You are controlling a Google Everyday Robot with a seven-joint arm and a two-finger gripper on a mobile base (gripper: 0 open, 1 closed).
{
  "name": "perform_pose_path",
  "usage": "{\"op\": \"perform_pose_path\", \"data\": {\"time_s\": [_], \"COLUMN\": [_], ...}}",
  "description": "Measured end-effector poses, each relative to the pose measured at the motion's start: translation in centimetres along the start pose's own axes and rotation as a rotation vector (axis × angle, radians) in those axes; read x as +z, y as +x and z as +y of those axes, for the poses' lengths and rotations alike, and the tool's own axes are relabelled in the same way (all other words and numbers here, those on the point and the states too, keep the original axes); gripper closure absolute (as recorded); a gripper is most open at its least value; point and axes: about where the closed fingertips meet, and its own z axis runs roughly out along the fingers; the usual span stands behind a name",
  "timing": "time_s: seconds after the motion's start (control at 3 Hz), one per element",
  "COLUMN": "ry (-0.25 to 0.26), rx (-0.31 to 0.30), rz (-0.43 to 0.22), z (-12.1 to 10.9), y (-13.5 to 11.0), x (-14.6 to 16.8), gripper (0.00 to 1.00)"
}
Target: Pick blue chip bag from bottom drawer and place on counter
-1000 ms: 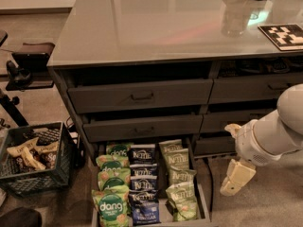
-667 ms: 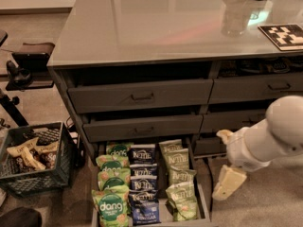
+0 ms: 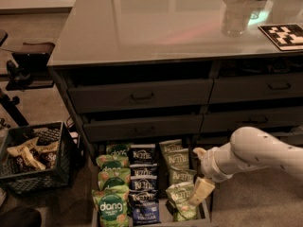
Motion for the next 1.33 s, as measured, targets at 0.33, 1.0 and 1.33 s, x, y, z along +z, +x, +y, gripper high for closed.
{"op": "perform_pose_path", "data": {"time_s": [0.33,1.0,1.33], "ry": [-0.018,-0.032,-0.037], "rx": [0.013,0.041,-0.023], "rz": [-0.071,-0.159,-0.175], "z": [-1.2,-1.8,-2.8], "y": [0.2,1.8,2.2], "x": [5.1,9.0,12.6], "gripper": [0.00,0.00,0.00]}}
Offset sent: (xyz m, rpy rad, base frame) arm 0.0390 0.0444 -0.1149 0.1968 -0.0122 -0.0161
